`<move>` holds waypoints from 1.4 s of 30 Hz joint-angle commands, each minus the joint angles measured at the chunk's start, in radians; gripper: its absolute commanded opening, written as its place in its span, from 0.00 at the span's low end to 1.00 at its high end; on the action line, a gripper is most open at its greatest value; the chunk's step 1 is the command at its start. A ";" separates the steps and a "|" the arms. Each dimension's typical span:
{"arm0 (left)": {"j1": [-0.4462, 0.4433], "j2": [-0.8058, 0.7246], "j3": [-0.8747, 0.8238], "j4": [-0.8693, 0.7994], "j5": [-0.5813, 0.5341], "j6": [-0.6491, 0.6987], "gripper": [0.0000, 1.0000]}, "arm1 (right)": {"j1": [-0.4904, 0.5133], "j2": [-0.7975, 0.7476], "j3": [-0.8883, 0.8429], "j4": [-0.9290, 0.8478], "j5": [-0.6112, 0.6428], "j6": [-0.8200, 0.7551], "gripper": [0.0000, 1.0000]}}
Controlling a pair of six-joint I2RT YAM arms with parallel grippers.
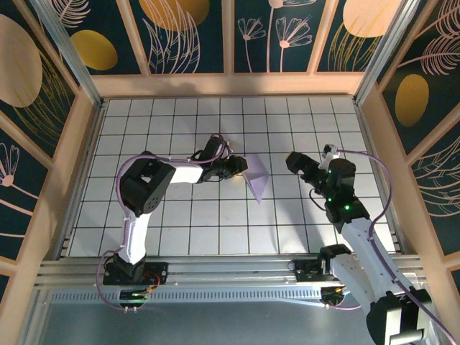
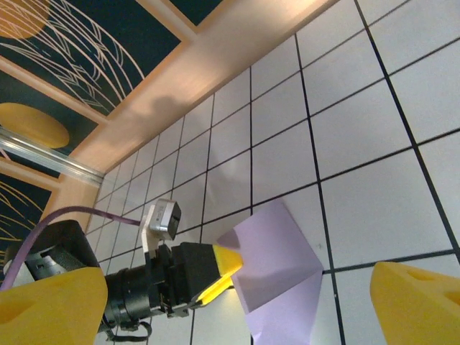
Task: Fold a paper plane with a square sheet of paper (fold left side to right side)
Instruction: Fold the wing for the fifth time at the center of the table.
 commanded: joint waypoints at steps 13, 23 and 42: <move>0.039 -0.206 -0.198 0.121 0.108 0.246 0.00 | -0.074 0.148 -0.043 0.124 -0.440 -0.104 0.95; 0.071 -0.418 -0.430 0.259 0.295 0.356 0.00 | 0.001 0.473 -0.017 0.268 -0.667 -0.198 0.95; 0.073 -0.408 -0.477 0.374 0.414 0.310 0.00 | 0.178 0.846 0.034 0.584 -0.743 -0.230 0.86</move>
